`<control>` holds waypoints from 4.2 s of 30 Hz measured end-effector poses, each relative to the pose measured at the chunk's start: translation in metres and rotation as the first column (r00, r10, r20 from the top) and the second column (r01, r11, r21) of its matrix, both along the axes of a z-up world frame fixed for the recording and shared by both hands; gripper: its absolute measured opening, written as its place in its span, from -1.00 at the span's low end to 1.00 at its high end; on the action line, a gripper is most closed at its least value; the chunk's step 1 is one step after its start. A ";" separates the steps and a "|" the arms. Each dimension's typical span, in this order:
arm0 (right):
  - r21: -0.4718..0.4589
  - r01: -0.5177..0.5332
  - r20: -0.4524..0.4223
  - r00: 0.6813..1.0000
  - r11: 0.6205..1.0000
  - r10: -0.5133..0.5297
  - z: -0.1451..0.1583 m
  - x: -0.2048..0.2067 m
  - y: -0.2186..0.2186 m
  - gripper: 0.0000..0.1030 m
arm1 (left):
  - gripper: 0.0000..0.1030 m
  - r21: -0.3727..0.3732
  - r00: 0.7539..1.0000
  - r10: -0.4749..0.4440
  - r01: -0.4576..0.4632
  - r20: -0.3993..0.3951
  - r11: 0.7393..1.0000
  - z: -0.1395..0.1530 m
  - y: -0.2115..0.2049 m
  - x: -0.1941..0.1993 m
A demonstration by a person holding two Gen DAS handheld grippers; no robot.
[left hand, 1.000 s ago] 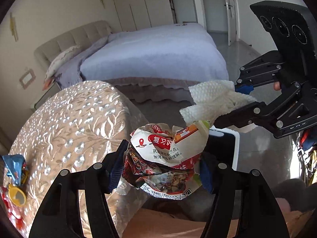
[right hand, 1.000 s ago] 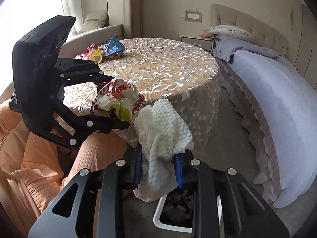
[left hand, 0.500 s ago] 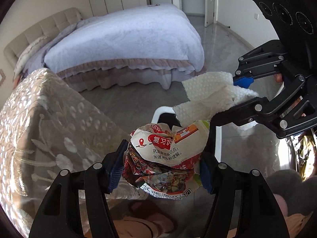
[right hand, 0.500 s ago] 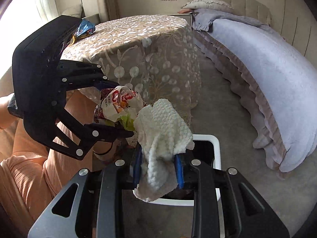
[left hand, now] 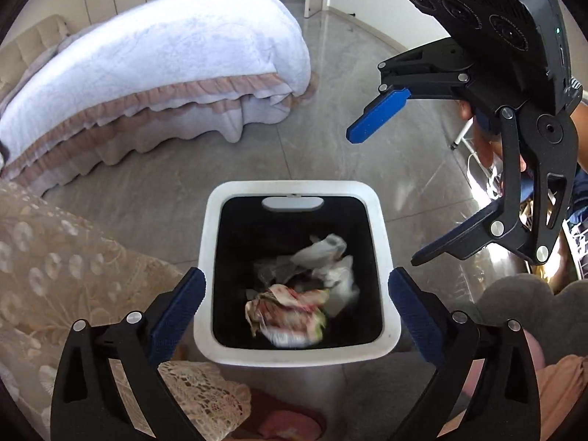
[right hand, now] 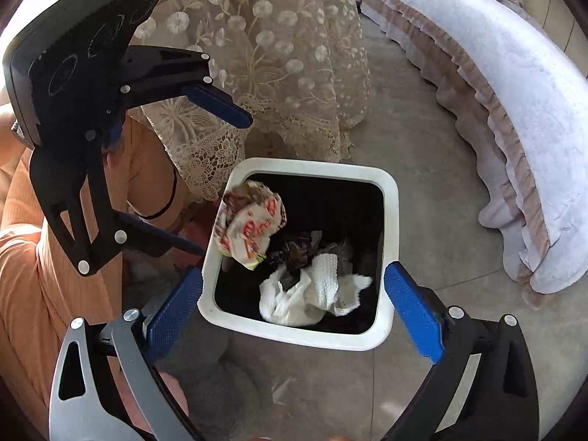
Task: Collect trash
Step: 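Move both open tools back over the table, then grasp the red-labelled clear bottle with the left tool while the right tool grasps the yellow cup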
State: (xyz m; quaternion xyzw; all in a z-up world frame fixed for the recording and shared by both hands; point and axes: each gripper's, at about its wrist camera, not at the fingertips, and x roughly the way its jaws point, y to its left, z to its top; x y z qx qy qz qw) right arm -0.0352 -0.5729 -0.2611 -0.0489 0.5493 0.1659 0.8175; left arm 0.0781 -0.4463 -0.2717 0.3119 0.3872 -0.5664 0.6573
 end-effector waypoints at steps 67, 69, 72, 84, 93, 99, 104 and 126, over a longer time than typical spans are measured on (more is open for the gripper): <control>0.235 -0.302 0.382 0.903 0.924 0.198 0.194 0.146 0.363 0.91 | 0.90 -0.413 0.333 0.898 -0.803 0.286 0.430 0.197 0.474 0.032; 0.249 -0.280 0.363 0.915 0.927 0.179 0.191 0.161 0.377 0.91 | 0.90 -0.386 0.365 0.870 -0.789 0.331 0.478 0.199 0.484 0.043; 0.285 -0.260 0.327 0.931 0.923 0.161 0.187 0.185 0.397 0.91 | 0.90 -0.372 0.406 0.849 -0.771 0.339 0.517 0.202 0.492 0.059; 0.305 -0.198 0.208 0.968 0.932 0.137 0.170 0.252 0.439 0.91 | 0.90 -0.246 0.638 0.732 -0.689 0.238 0.681 0.187 0.506 0.132; 0.261 -0.189 0.187 0.972 0.947 0.142 0.160 0.271 0.458 0.78 | 0.89 -0.156 0.700 0.693 -0.676 0.170 0.721 0.162 0.500 0.136; 0.268 -0.178 0.122 0.981 0.947 0.150 0.148 0.277 0.470 0.26 | 0.58 -0.181 0.648 0.723 -0.702 0.238 0.689 0.160 0.499 0.127; 0.289 -0.165 0.127 0.983 0.943 0.133 0.148 0.279 0.474 0.09 | 0.53 -0.196 0.613 0.756 -0.732 0.229 0.653 0.163 0.503 0.126; 0.196 -0.276 0.315 0.926 0.941 0.206 0.176 0.134 0.395 0.08 | -0.08 -0.305 0.518 0.802 -0.745 0.298 0.594 0.181 0.474 0.052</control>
